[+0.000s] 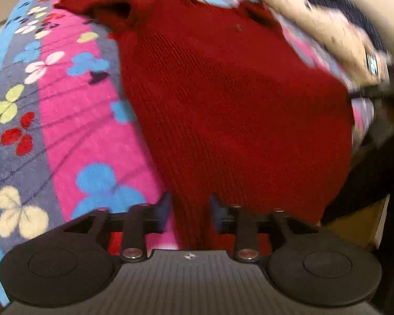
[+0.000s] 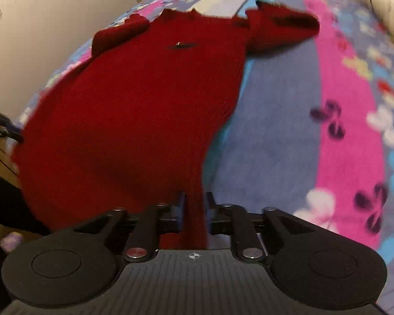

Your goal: Fold small clothes

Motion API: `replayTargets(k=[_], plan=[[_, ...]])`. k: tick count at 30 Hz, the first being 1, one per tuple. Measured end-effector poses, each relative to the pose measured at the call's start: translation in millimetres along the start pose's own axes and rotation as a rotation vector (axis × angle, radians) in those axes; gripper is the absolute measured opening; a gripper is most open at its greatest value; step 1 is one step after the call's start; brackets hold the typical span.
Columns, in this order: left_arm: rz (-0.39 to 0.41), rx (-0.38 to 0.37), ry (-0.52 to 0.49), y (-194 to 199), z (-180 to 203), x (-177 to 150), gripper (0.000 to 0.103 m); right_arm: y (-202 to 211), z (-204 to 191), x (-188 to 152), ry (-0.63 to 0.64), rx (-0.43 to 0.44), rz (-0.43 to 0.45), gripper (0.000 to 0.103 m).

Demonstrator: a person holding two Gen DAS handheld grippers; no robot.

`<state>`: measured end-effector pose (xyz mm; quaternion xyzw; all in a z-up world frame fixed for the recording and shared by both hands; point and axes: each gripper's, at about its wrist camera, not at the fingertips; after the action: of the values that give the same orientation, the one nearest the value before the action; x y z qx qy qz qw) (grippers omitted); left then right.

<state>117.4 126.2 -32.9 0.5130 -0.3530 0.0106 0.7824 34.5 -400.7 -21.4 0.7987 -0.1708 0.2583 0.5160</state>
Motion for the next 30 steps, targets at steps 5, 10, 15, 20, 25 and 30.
replayTargets(k=[5, 10, 15, 20, 25, 30], plan=[[0.023, 0.102, 0.125, -15, -22, 27, 0.053, -12, 19, 24, -0.161, -0.035, 0.071, 0.059], [-0.014, 0.129, 0.125, -35, -18, 42, 0.046, -47, 18, 25, -0.202, -0.035, -0.020, 0.057], [-0.053, 0.136, 0.051, -46, -6, 39, 0.013, -47, 4, 17, -0.133, 0.072, -0.081, 0.011], [0.069, -0.007, 0.000, -21, 9, 40, 0.012, -6, 31, 6, -0.204, 0.125, -0.001, 0.010], [-0.074, 0.196, -0.091, -47, 3, 26, 0.014, -29, 20, -18, -0.047, -0.033, -0.199, 0.007], [0.056, 0.210, -0.025, -22, 3, 36, 0.017, -9, 16, 1, -0.028, -0.076, -0.040, 0.009]])
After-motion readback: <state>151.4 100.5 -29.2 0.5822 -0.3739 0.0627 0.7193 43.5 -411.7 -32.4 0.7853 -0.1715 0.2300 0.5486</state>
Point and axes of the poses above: each gripper's, at about its wrist camera, not at the fingertips, and y roughly against the way its jaws point, z to its right, x to its top, and after that the axes turned 6 degrees about z, right-handed
